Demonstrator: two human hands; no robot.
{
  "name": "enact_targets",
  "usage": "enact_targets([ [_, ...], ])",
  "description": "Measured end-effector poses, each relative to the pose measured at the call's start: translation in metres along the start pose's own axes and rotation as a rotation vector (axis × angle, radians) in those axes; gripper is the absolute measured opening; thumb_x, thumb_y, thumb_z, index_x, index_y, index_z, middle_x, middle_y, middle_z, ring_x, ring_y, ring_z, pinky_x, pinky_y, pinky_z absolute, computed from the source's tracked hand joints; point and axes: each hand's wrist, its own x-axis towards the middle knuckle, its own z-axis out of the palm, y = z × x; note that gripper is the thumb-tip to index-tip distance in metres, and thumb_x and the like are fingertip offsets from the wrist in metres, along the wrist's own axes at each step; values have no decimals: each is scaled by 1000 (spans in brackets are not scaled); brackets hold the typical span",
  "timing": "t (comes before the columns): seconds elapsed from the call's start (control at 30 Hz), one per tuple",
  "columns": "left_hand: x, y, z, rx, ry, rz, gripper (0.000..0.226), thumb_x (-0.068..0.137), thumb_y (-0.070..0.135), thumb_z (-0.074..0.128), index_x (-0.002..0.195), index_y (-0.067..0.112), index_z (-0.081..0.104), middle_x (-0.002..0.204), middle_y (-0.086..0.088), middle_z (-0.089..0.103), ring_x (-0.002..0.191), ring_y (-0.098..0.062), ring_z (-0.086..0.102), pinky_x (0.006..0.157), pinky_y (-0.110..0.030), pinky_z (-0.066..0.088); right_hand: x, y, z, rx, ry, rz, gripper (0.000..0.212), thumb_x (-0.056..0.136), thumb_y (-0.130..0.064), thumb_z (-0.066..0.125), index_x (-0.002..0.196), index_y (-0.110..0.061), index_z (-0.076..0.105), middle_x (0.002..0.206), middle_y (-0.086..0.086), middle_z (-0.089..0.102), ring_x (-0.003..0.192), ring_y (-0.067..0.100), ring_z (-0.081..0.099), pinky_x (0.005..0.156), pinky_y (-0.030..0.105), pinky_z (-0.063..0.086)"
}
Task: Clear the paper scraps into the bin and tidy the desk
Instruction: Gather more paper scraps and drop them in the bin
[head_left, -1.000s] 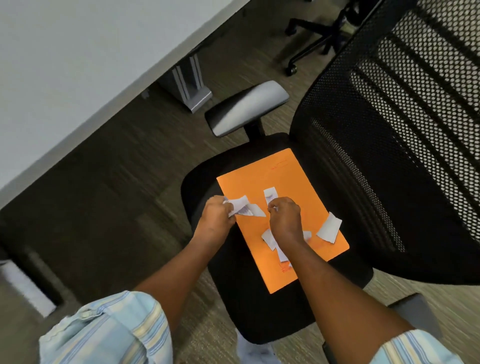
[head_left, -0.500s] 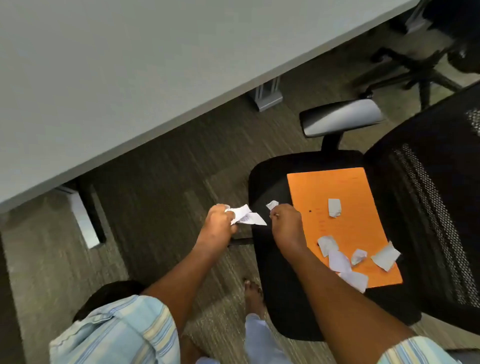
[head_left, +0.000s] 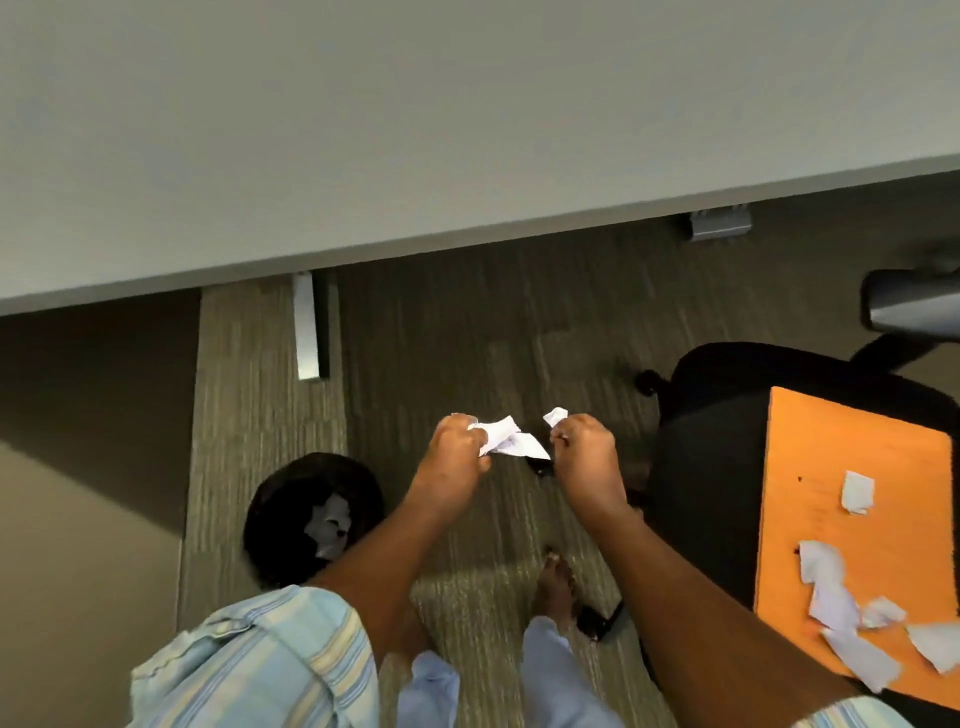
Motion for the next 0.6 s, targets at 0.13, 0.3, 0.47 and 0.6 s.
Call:
enact_targets([
  [0.13, -26, -59, -12, -13, 32, -101, 25, 79, 4, 61, 102, -2, 68, 120, -19, 60, 111, -28, 55, 87, -20, 36, -7, -37, 51, -8, -58, -75, 15, 81, 8, 53, 73, 9, 66, 82, 25, 63, 76, 35, 59, 68, 36, 43],
  [0.3, -52, -127, -26, 7, 28, -177, 23, 76, 2, 63, 97, -5, 70, 114, -23, 63, 108, -34, 57, 93, -33, 42, -16, -77, 119, -51, -178, -126, 14, 80, 8, 55, 70, 5, 65, 80, 22, 63, 74, 32, 60, 67, 35, 44],
  [0.47, -84, -200, -34, 3, 58, -302, 23, 84, 10, 61, 104, -1, 66, 125, -22, 55, 120, -35, 46, 100, -34, 37, -30, -115, 190, -50, -256, -204, 12, 74, 10, 59, 67, 4, 66, 77, 20, 63, 70, 31, 60, 64, 37, 45],
  [0.6, -103, -254, -37, -7, 24, -371, 26, 81, 9, 63, 104, -2, 67, 120, -20, 60, 115, -32, 53, 98, -30, 37, -44, -141, 248, -41, -324, -218, 11, 74, 9, 58, 69, 2, 66, 78, 18, 61, 67, 25, 55, 60, 33, 40],
])
